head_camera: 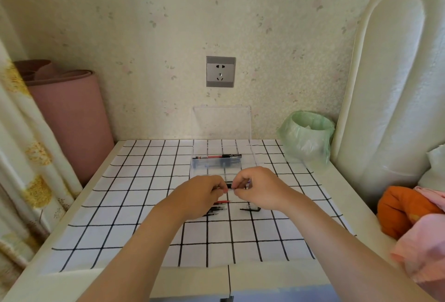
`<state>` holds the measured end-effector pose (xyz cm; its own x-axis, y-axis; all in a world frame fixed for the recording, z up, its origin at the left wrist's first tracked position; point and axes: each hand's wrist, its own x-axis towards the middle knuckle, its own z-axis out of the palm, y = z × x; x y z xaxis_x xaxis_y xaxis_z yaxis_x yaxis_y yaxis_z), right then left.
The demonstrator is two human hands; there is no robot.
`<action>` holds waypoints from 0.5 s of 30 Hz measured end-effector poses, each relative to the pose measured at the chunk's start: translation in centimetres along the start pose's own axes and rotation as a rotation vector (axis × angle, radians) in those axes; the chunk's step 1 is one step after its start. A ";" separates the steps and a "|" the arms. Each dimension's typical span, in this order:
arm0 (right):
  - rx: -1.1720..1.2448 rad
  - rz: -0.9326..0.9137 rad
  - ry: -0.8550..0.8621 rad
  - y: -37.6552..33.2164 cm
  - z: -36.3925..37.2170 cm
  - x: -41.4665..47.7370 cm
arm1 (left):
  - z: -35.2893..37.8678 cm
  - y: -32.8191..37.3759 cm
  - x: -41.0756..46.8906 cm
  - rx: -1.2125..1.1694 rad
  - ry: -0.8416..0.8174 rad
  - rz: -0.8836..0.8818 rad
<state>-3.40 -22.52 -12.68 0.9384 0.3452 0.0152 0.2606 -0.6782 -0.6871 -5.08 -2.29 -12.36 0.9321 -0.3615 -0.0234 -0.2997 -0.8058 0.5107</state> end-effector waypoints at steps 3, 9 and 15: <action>0.034 -0.019 0.012 -0.3 0.2 0.0 | 0.0 0.1 0.0 -0.001 0.008 0.005; 0.054 -0.034 0.007 -0.7 0.3 -0.1 | -0.1 0.3 -0.1 -0.001 0.013 0.018; 0.038 -0.032 0.000 -1.1 0.6 -0.1 | 0.0 0.4 -0.2 -0.023 0.012 -0.001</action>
<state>-3.88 -21.42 -12.36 0.9298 0.3663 0.0370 0.2811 -0.6415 -0.7137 -5.36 -2.51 -12.12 0.9347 -0.3553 -0.0136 -0.2945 -0.7950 0.5303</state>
